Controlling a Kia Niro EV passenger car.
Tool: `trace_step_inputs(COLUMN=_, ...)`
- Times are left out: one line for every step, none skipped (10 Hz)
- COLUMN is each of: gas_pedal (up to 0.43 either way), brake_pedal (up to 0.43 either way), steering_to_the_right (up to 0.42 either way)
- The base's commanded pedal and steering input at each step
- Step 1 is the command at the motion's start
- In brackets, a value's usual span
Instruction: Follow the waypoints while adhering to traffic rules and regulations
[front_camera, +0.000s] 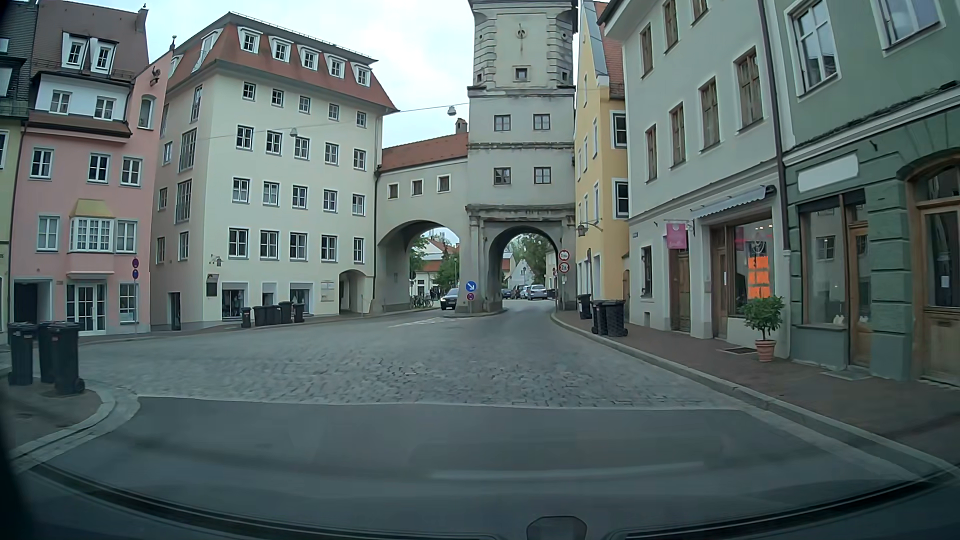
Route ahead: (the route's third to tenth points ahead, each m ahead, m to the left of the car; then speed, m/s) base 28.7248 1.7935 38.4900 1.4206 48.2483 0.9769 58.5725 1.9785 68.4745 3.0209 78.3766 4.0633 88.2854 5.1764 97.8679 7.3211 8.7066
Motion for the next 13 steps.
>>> trace_step_inputs(gas_pedal=0.000, brake_pedal=0.000, steering_to_the_right=-0.005)
trace_step_inputs(gas_pedal=0.000, brake_pedal=0.000, steering_to_the_right=-0.005)
trace_step_inputs(gas_pedal=0.008, brake_pedal=0.000, steering_to_the_right=-0.005)
trace_step_inputs(gas_pedal=0.039, brake_pedal=0.000, steering_to_the_right=-0.005)
trace_step_inputs(gas_pedal=0.039, brake_pedal=0.000, steering_to_the_right=-0.004)
trace_step_inputs(gas_pedal=0.039, brake_pedal=0.000, steering_to_the_right=-0.003)
trace_step_inputs(gas_pedal=0.039, brake_pedal=0.000, steering_to_the_right=-0.001)
trace_step_inputs(gas_pedal=0.039, brake_pedal=0.000, steering_to_the_right=0.000)
trace_step_inputs(gas_pedal=0.059, brake_pedal=0.000, steering_to_the_right=0.002)
trace_step_inputs(gas_pedal=0.067, brake_pedal=0.000, steering_to_the_right=0.005)
trace_step_inputs(gas_pedal=0.118, brake_pedal=0.000, steering_to_the_right=0.007)
trace_step_inputs(gas_pedal=0.118, brake_pedal=0.000, steering_to_the_right=0.005)
trace_step_inputs(gas_pedal=0.118, brake_pedal=0.000, steering_to_the_right=0.004)
